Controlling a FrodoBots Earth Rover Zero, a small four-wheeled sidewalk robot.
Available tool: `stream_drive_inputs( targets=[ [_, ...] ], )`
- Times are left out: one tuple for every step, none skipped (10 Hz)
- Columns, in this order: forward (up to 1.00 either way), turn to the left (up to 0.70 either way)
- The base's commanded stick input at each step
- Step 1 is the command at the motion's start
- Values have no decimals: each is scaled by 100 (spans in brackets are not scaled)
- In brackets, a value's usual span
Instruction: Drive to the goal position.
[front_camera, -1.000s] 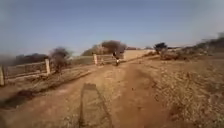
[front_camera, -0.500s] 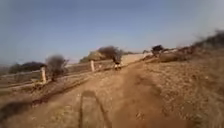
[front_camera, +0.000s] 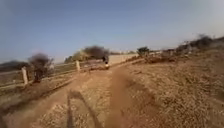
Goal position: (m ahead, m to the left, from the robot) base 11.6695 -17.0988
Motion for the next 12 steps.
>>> stream_drive_inputs(
  targets=[
    [70, -16],
    [70, 0],
    [70, 0],
    [70, 0],
    [70, 0],
    [70, 0],
    [70, 0],
    [70, 23],
    [70, 34],
    [70, 3],
    [70, 0],
    [70, 0]
  ],
)
